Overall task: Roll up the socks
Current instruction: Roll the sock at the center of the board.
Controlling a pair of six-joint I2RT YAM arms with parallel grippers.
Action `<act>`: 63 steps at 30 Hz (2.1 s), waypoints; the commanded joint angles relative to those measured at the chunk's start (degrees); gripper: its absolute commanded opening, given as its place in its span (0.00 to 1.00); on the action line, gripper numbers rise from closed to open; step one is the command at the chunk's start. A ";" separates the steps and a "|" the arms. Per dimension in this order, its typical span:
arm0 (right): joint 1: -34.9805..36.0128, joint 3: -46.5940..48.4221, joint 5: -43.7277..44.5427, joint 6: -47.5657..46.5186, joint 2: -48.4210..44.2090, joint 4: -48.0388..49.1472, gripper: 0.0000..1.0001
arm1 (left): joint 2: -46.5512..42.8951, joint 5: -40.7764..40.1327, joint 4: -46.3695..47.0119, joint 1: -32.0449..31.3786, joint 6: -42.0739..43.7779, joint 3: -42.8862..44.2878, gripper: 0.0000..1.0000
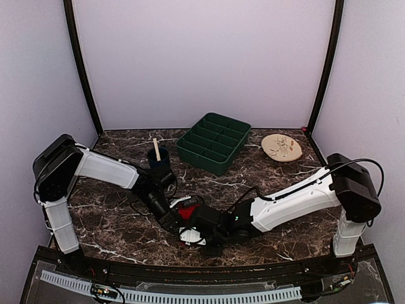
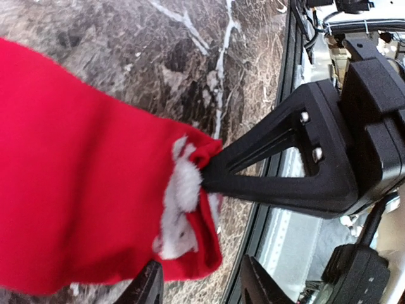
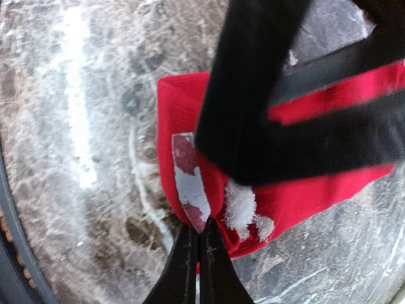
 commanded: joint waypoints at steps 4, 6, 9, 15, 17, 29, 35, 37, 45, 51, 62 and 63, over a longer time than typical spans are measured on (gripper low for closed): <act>-1.76 5.84 -11.91 2.41 1.34 -11.51 0.00 | -10.45 -8.40 12.99 0.33 -6.38 -9.02 0.44; -2.34 7.09 -14.28 2.97 1.79 -13.43 0.00 | -13.10 -11.30 17.01 0.33 -7.40 -11.88 0.44; -3.50 8.69 -18.16 3.92 2.28 -15.14 0.00 | -16.12 -13.76 21.67 0.26 -8.29 -15.45 0.44; -6.60 12.42 -25.06 5.34 3.89 -19.11 0.00 | -22.59 -19.01 31.45 -0.61 -9.04 -23.28 0.41; -7.74 13.38 -27.12 5.65 4.56 -20.20 0.00 | -24.91 -22.25 34.52 -1.88 -8.84 -25.73 0.38; -12.54 22.30 -36.84 4.37 11.09 -29.45 0.00 | -34.82 -36.18 49.25 -11.93 -9.88 -37.27 0.33; -13.99 25.08 -40.68 4.26 13.34 -32.16 0.00 | -39.22 -37.48 51.82 -13.86 -9.80 -40.83 0.31; -14.25 25.78 -41.81 4.34 14.00 -32.72 0.00 | -40.24 -37.52 52.15 -14.44 -9.44 -41.44 0.30; -14.50 27.66 -44.25 4.62 15.97 -33.83 0.00 | -36.58 -34.86 49.63 -18.25 -5.00 -38.37 0.31; -14.87 29.20 -45.43 4.49 16.75 -34.82 0.00 | -32.38 -36.46 46.54 -21.50 -0.99 -35.15 0.36; -14.98 30.00 -47.32 3.69 17.36 -36.52 0.00 | -27.31 -41.38 42.74 -23.01 4.63 -30.36 0.43; -14.96 30.09 -47.55 3.64 17.39 -36.63 0.00 | -26.77 -41.42 42.19 -23.04 4.92 -29.84 0.43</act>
